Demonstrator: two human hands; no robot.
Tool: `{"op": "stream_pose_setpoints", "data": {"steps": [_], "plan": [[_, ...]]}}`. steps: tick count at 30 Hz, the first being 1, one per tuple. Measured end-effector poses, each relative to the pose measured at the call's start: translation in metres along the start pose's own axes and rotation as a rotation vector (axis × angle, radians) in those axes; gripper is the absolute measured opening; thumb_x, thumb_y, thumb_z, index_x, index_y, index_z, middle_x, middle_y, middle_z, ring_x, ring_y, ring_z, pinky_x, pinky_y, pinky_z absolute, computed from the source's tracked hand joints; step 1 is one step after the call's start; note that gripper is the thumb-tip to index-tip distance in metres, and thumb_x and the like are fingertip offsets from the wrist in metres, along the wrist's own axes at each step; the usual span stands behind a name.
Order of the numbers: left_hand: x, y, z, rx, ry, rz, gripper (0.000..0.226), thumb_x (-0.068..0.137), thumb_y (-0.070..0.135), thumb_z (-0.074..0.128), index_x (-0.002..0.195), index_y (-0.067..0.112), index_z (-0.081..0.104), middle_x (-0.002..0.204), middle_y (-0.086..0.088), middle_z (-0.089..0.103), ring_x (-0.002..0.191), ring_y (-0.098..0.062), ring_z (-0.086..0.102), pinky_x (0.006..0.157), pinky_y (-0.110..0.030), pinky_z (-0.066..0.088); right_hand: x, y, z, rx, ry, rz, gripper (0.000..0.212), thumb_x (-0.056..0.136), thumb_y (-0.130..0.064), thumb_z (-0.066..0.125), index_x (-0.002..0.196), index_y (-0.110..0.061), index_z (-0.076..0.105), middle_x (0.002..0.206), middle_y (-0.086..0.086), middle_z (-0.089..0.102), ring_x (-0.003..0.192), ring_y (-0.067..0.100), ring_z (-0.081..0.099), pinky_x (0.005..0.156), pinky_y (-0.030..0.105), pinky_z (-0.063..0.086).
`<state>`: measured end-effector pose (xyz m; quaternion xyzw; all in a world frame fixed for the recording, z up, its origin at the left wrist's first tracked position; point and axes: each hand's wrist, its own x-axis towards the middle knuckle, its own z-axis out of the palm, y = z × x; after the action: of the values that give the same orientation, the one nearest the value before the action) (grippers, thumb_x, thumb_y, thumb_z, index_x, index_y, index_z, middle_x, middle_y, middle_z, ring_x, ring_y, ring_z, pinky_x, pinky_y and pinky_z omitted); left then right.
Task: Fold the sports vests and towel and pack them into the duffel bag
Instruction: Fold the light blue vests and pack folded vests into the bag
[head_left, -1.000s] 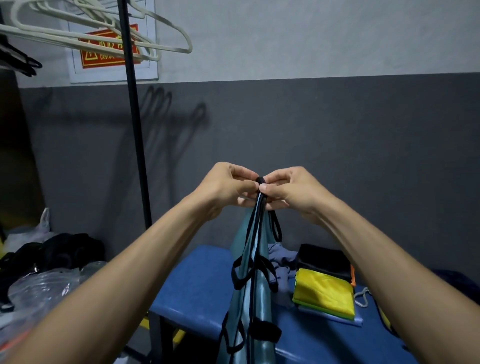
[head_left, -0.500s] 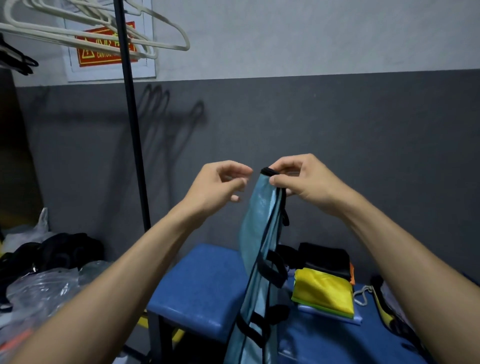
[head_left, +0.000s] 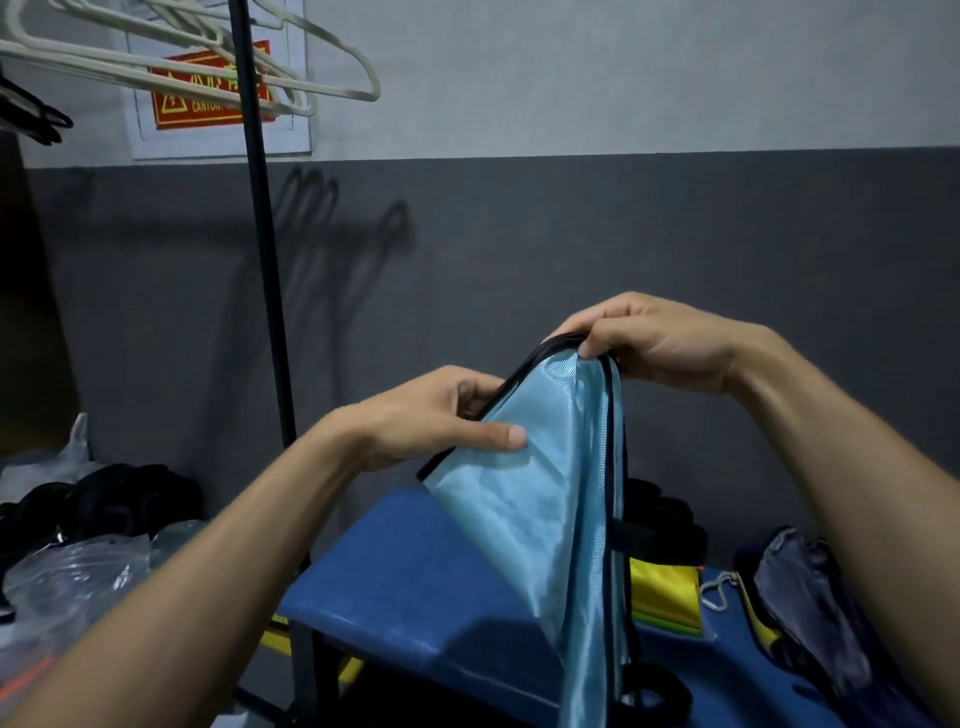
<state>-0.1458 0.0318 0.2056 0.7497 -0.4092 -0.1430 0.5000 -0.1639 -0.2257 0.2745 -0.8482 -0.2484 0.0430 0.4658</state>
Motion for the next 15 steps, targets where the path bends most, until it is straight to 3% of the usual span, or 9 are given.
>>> {"op": "stream_pose_setpoints", "data": {"steps": [4,7,10,15], "plan": [[-0.002,-0.004,-0.014,0.168,0.103,-0.09,0.02,0.096,0.02,0.071,0.113,0.01,0.074,0.109,-0.012,0.077,0.095,-0.027,0.073,0.078,-0.034,0.059,-0.005,0.015,-0.006,0.017,0.037,0.009,0.034,0.096,0.002,0.047,0.111,-0.005,0.076,0.106,0.013,0.07,0.098,0.025,0.055,0.089,0.037,0.041],[-0.004,-0.004,-0.02,0.277,0.105,-0.05,0.019,0.096,0.019,0.072,0.11,0.007,0.071,0.11,-0.013,0.076,0.101,-0.027,0.073,0.092,-0.047,0.057,-0.008,0.026,-0.008,0.087,0.068,0.006,0.031,0.097,0.002,0.049,0.111,-0.006,0.076,0.104,0.008,0.071,0.095,0.018,0.059,0.083,0.028,0.046],[-0.009,0.001,-0.02,0.187,0.136,0.032,0.023,0.094,0.016,0.073,0.114,0.006,0.069,0.105,-0.01,0.075,0.094,-0.018,0.067,0.084,-0.033,0.054,-0.011,0.038,-0.01,0.12,0.141,-0.012,0.029,0.099,0.001,0.051,0.114,-0.008,0.075,0.108,0.006,0.074,0.095,0.013,0.065,0.084,0.023,0.053],[-0.008,-0.001,-0.017,0.102,0.218,0.153,0.028,0.096,0.012,0.067,0.124,0.01,0.062,0.079,-0.005,0.057,0.073,-0.014,0.047,0.067,-0.021,0.04,-0.009,0.05,-0.005,0.057,0.24,-0.079,0.029,0.101,0.0,0.052,0.117,-0.012,0.073,0.107,0.007,0.075,0.096,0.015,0.067,0.09,0.034,0.054]]}}
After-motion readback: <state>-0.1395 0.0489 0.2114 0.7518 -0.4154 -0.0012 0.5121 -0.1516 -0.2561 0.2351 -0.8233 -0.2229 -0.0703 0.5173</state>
